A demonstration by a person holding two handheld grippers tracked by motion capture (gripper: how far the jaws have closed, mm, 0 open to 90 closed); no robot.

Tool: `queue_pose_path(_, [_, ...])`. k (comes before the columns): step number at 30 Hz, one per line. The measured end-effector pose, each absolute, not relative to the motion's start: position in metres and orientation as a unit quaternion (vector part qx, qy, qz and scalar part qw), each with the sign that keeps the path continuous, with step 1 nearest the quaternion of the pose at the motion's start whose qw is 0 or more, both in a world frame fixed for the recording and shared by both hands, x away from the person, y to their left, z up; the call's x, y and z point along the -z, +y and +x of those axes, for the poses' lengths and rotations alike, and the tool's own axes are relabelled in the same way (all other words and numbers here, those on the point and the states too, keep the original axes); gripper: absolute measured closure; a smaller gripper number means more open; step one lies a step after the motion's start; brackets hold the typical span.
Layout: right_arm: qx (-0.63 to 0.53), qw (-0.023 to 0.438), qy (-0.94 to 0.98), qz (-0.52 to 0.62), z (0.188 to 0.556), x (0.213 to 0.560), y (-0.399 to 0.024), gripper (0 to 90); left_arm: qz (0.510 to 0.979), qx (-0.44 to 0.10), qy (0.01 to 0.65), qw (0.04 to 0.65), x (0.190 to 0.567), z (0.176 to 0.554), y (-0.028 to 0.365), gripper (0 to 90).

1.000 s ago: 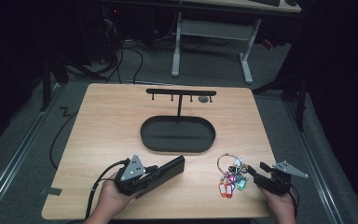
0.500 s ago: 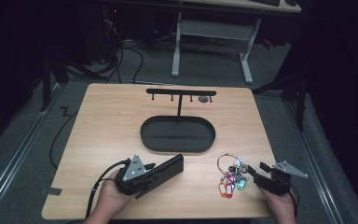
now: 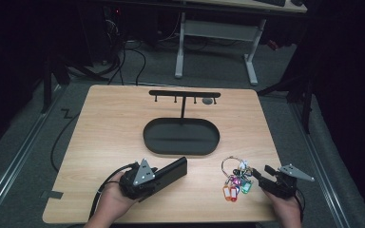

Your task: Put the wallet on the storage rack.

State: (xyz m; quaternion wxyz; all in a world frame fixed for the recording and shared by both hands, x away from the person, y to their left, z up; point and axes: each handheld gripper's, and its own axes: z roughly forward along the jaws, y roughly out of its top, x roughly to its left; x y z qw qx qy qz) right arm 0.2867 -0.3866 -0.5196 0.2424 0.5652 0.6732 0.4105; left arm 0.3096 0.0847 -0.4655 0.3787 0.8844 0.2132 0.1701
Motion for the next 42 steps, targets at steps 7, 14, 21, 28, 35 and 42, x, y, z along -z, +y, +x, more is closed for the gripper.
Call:
queue_pose_path(7, [-0.417,0.237,0.673,0.564,0.288,0.520,-0.390,38.9,0.902,-0.161,0.207,0.344,0.456,0.313,0.080,57.9])
queue_pose_path(14, [-0.419,0.234,0.676,0.560,0.288,0.519,-0.388,39.0,0.919,-0.134,0.204,0.308,0.444,0.321,0.071,60.1])
queue_pose_path(21, [-0.421,0.231,0.677,0.558,0.289,0.520,-0.388,39.1,0.935,-0.104,0.211,0.266,0.443,0.334,0.065,61.5])
queue_pose_path(28, [-0.422,0.230,0.677,0.558,0.289,0.520,-0.388,39.2,0.942,-0.102,0.200,0.248,0.442,0.337,0.063,64.6])
queue_pose_path(35, [-0.423,0.229,0.677,0.557,0.288,0.519,-0.387,39.2,0.947,-0.100,0.193,0.238,0.440,0.337,0.061,70.3])
queue_pose_path(42, [-0.423,0.225,0.676,0.560,0.288,0.520,-0.387,39.2,0.948,-0.110,0.191,0.231,0.438,0.339,0.059,73.9])
